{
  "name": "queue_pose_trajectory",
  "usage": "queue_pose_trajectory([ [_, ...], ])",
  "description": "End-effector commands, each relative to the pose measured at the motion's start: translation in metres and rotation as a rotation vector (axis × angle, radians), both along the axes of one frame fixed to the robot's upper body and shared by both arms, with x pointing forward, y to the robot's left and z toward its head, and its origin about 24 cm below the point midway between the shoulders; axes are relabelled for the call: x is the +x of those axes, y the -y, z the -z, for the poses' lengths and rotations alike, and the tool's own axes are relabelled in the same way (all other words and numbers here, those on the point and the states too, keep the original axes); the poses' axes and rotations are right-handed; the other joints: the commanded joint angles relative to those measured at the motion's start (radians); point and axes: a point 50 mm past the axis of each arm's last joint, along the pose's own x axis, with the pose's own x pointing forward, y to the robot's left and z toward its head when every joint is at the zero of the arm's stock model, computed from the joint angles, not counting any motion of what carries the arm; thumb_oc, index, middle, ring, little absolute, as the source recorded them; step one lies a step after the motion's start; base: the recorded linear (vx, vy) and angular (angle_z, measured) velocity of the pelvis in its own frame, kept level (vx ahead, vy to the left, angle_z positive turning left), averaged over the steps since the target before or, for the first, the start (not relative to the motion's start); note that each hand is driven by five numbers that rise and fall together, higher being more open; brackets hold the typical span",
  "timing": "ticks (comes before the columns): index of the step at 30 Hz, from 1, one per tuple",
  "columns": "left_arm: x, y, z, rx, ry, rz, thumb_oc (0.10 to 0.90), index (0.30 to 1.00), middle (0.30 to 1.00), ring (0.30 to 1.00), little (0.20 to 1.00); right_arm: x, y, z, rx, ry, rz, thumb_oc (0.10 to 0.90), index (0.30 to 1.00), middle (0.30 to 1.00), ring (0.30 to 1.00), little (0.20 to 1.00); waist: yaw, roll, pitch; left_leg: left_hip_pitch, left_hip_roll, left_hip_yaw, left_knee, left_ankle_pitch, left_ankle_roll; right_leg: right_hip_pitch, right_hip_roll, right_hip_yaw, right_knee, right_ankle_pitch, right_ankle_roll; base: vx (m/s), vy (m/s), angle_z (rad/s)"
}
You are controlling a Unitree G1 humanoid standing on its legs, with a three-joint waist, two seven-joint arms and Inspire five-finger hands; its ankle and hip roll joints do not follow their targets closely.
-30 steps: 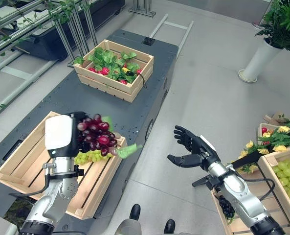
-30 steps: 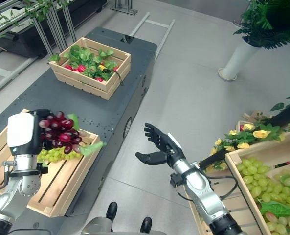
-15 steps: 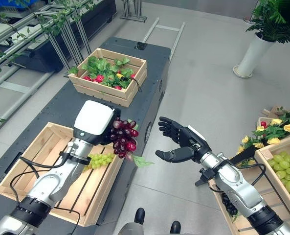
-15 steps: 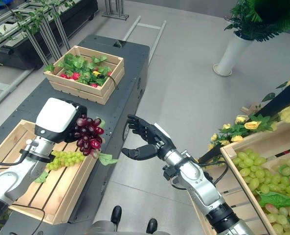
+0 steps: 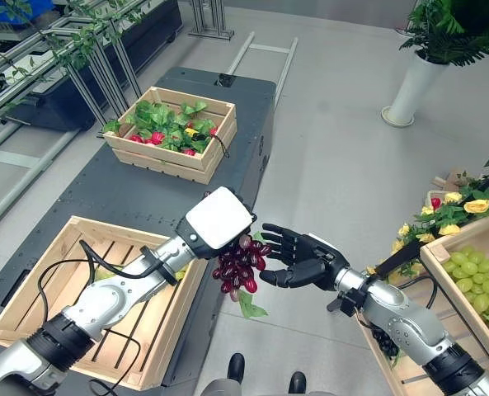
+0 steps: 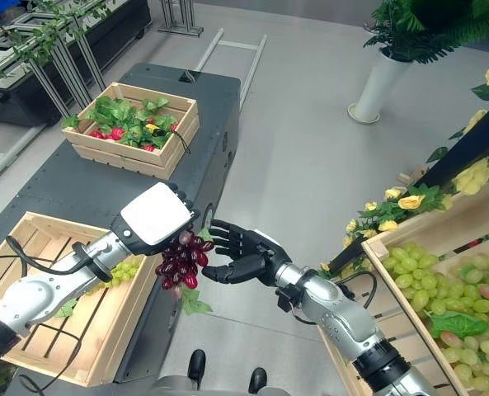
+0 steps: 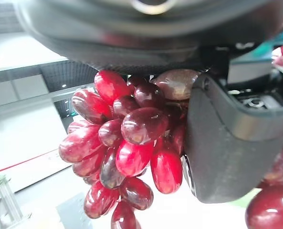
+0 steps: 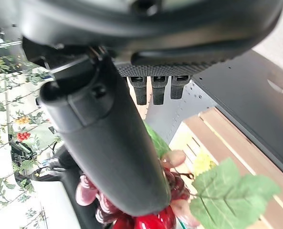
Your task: Pick up the fruits from the basket on one side to the basket on the other side
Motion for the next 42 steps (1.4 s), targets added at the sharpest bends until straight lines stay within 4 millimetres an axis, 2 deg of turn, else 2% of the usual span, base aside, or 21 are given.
queue_pose_trajectory([
  [1, 0.013, 0.013, -0.045, -0.090, 0.237, 0.031, 0.400, 0.300, 0.300, 0.300, 0.300, -0.007, -0.026, -0.037, 0.188, 0.122, -0.124, 0.800, 0.900, 0.900, 0.900, 0.900, -0.027, -0.008, -0.153, -0.007, -0.030, 0.024, -0.002, -0.037, 0.033, -0.043, -0.039, -0.015, 0.001, 0.073, 0.016, 0.02, -0.003, 0.06],
  [11, 0.009, 0.015, -0.042, -0.092, 0.264, 0.032, 0.400, 0.300, 0.300, 0.300, 0.300, -0.021, -0.040, -0.030, 0.314, -0.036, -0.249, 0.800, 0.900, 0.900, 0.900, 0.900, -0.032, -0.011, -0.162, 0.004, -0.026, 0.030, -0.002, -0.045, 0.034, -0.038, -0.034, -0.008, 0.001, 0.069, 0.014, 0.00, 0.000, 0.01],
  [15, 0.011, 0.011, -0.042, -0.101, 0.257, 0.018, 0.400, 0.300, 0.300, 0.300, 0.300, -0.027, -0.043, -0.036, 0.400, -0.074, -0.348, 0.800, 0.900, 0.900, 0.900, 0.900, -0.033, -0.015, -0.170, 0.009, -0.023, 0.035, -0.002, -0.047, 0.034, -0.035, -0.032, -0.006, 0.001, 0.068, 0.014, 0.00, 0.000, 0.00],
  [25, 0.015, 0.004, -0.042, -0.134, 0.241, -0.008, 0.400, 0.300, 0.300, 0.300, 0.300, -0.030, -0.048, -0.060, 0.621, -0.019, -0.492, 0.800, 0.900, 0.900, 0.900, 0.900, -0.030, -0.020, -0.186, 0.017, -0.021, 0.037, -0.002, -0.050, 0.035, -0.027, -0.024, 0.002, 0.001, 0.065, 0.012, 0.00, 0.000, 0.00],
  [29, 0.017, 0.001, -0.043, -0.160, 0.245, -0.023, 0.400, 0.300, 0.300, 0.300, 0.300, -0.027, -0.047, -0.058, 0.623, -0.011, -0.442, 0.800, 0.900, 0.900, 0.900, 0.900, -0.032, -0.020, -0.190, 0.019, -0.019, 0.040, -0.002, -0.052, 0.036, -0.027, -0.022, 0.006, 0.001, 0.065, 0.012, 0.00, 0.000, 0.00],
  [36, 0.015, 0.004, -0.041, -0.202, 0.243, -0.022, 0.400, 0.300, 0.300, 0.300, 0.300, -0.022, -0.043, -0.041, 0.524, -0.035, -0.278, 0.800, 0.900, 0.900, 0.900, 0.900, -0.039, -0.019, -0.191, 0.017, -0.016, 0.042, -0.002, -0.054, 0.035, -0.032, -0.020, 0.012, 0.001, 0.064, 0.012, 0.00, 0.000, 0.00],
  [42, 0.012, 0.020, -0.033, -0.243, 0.176, -0.004, 0.400, 0.300, 0.300, 0.300, 0.300, -0.016, -0.049, -0.034, 0.516, -0.060, -0.129, 0.800, 0.900, 0.900, 0.900, 0.900, -0.043, -0.014, -0.186, 0.016, -0.016, 0.040, -0.002, -0.056, 0.037, -0.034, -0.020, 0.018, 0.001, 0.062, 0.012, 0.00, 0.000, 0.00],
])
